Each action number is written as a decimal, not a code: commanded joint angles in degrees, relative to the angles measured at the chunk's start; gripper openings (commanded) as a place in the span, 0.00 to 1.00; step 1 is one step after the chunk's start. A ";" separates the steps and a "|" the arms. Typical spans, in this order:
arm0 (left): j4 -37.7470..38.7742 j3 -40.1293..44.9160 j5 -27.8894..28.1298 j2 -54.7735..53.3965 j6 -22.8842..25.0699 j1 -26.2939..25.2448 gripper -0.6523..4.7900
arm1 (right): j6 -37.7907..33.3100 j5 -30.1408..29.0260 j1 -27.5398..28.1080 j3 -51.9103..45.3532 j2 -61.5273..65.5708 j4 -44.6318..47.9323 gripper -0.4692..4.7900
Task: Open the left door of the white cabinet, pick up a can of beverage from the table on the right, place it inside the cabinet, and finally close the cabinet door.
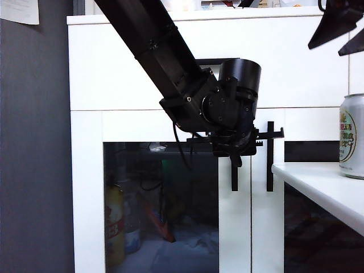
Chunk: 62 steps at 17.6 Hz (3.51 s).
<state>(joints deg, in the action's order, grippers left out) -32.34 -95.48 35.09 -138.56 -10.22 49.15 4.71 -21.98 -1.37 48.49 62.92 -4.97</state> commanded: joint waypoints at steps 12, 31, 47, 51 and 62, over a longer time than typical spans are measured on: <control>-5.81 -0.94 -1.86 1.27 0.79 0.76 0.11 | -1.62 -0.87 0.07 0.22 -0.42 1.22 0.79; -0.87 -0.87 -1.64 0.59 -0.72 -1.42 1.00 | -1.57 -0.68 0.04 0.20 -0.35 0.83 0.79; -0.79 -0.96 -3.50 0.57 -0.94 -1.95 0.19 | -1.57 -0.66 0.07 0.20 -0.35 0.52 0.79; -1.20 -0.96 -8.31 0.57 -0.90 -1.20 0.11 | -1.55 -0.66 0.07 0.20 -0.35 0.52 0.79; -2.16 -1.01 -8.13 0.68 -0.74 0.37 0.50 | -1.55 -0.68 0.04 0.20 -0.44 0.50 0.79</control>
<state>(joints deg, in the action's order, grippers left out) -31.03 -95.98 33.56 -138.28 -10.55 48.05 3.29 -22.52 -1.34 48.49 62.76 -5.04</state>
